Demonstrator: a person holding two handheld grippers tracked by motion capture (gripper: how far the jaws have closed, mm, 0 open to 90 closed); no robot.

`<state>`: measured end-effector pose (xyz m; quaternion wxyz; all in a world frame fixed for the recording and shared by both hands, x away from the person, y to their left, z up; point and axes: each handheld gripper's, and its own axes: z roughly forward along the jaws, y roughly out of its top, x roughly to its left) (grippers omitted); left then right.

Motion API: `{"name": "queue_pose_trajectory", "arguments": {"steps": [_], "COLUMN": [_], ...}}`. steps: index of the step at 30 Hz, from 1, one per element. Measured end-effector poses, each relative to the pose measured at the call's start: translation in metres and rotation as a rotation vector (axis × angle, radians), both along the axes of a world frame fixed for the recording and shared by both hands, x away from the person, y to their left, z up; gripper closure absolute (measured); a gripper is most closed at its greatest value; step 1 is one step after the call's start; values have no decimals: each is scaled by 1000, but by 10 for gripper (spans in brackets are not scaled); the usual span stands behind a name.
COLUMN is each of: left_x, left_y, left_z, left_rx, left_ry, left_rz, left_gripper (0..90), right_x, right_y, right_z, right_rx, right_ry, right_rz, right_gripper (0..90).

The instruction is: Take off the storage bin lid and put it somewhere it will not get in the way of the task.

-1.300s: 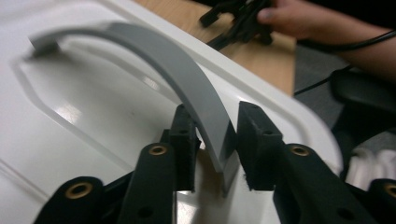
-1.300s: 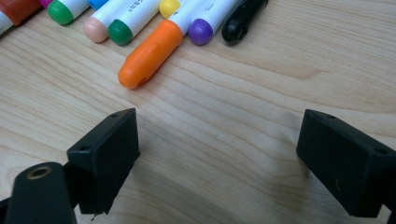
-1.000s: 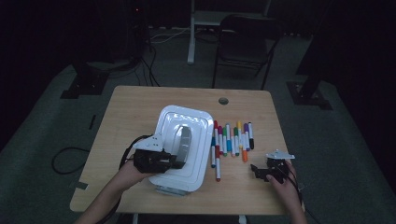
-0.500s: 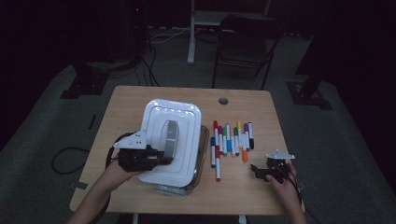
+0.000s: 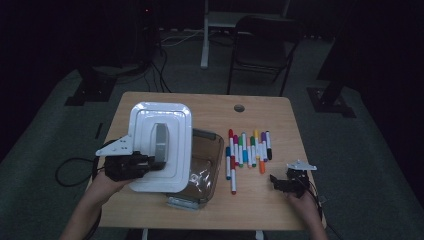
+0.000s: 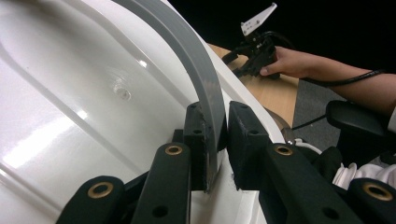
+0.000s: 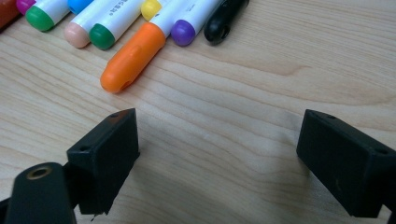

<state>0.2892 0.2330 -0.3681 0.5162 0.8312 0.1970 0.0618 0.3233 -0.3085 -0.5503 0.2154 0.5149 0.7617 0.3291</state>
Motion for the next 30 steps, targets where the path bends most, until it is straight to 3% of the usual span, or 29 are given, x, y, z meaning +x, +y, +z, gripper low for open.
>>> {"name": "queue_pose_trajectory", "arguments": {"steps": [12,18,22,23,26,30], "left_x": [-4,2,6,10,15,19], "left_y": [51,73,78,80,86,93], "left_z": [1,-15,-26,-34,-45,-54], "left_rx": [-11,-25,-31,-27,-86,-129], "left_ry": [-26,5,17,28,60,65], "left_rz": [82,114,111,106,89,83], "left_gripper": [792,791,791,791,785,787], "right_x": [0,0,0,0,0,0], "right_y": [0,0,0,0,0,0], "right_z": [0,0,0,0,0,0], "right_rx": [-1,-1,0,-1,-1,-1], "right_ry": [0,1,1,0,0,0], "right_rz": [0,0,0,1,1,0], "right_gripper": [124,125,124,125,125,125]}}
